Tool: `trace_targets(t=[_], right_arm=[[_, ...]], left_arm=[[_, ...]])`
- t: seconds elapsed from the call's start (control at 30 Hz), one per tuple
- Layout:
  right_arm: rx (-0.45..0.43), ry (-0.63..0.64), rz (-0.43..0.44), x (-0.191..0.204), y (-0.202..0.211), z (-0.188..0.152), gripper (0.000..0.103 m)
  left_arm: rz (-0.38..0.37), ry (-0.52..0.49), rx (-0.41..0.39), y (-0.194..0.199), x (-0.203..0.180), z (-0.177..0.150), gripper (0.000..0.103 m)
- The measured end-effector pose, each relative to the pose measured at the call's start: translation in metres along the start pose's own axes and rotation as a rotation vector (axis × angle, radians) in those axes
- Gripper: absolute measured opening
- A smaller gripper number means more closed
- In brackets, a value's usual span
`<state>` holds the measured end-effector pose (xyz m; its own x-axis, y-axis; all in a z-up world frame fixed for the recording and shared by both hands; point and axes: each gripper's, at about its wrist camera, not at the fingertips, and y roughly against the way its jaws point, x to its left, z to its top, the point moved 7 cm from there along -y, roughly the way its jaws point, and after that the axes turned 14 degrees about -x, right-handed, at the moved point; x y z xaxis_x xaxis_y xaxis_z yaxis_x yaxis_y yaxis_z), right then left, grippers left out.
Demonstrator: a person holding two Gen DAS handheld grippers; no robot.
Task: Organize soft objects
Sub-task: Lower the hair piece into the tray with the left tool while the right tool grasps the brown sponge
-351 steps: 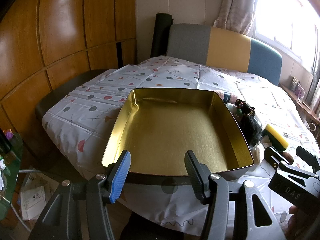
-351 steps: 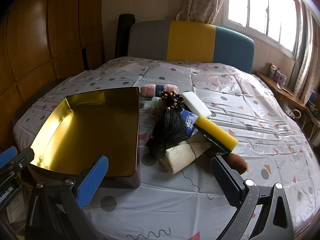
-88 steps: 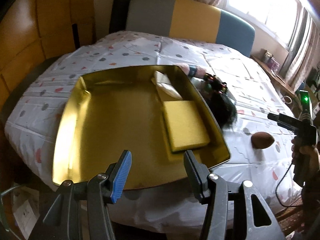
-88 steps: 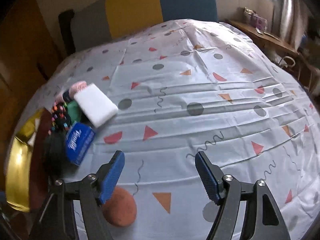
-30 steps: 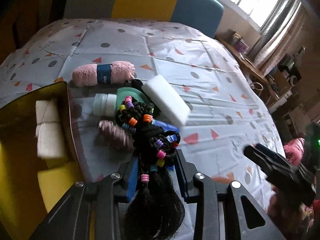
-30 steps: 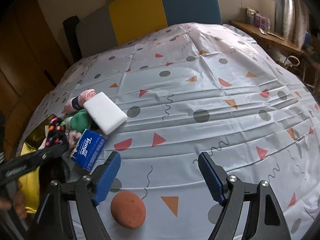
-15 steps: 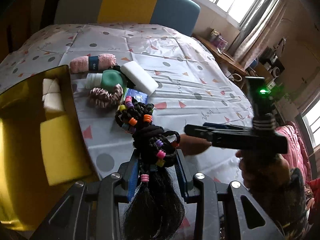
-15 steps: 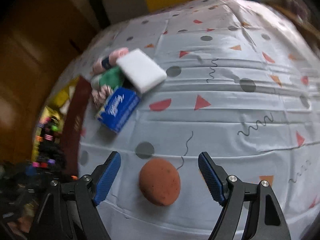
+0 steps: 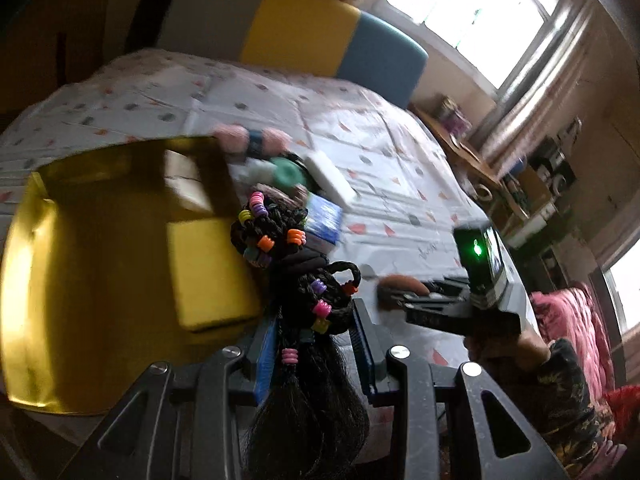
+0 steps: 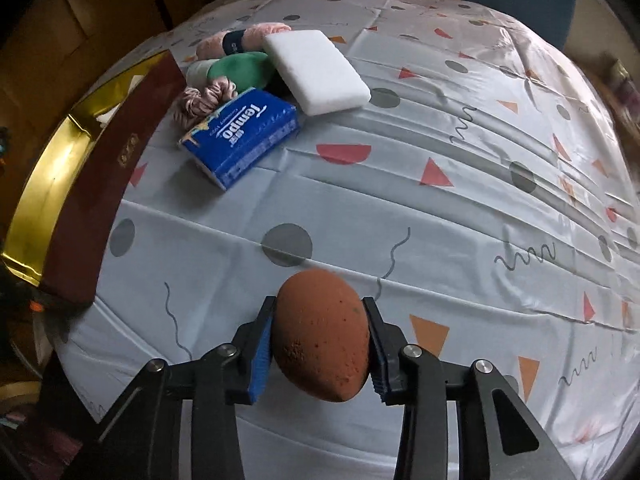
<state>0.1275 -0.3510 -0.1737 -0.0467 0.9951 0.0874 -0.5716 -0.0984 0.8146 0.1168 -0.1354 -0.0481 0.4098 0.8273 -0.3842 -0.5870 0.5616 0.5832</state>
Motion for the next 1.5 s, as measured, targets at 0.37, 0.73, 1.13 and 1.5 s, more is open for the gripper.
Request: trace_targets(t=[0.37,0.73,1.13,1.5], right_arm=[[-0.013,0.020,-0.016,0.002,-0.001,-0.001,0.041],[-0.031,0.077,-0.036,0.008,0.002,-0.004,0.041],[-0.035,0.084,-0.033,0.008,0.003,-0.004,0.042],[-0.037,0.090,-0.039,0.009,0.001,-0.002,0.042]], left_arm=[[0.211,0.101,-0.060,0.032,0.109,0.015,0.034],[0.314,0.086,-0.030,-0.010,0.163,0.046,0.034],[0.330,0.054,0.033,-0.092,0.172,0.071,0.037],[0.384,0.112,-0.002,-0.068,0.179,0.063,0.049]])
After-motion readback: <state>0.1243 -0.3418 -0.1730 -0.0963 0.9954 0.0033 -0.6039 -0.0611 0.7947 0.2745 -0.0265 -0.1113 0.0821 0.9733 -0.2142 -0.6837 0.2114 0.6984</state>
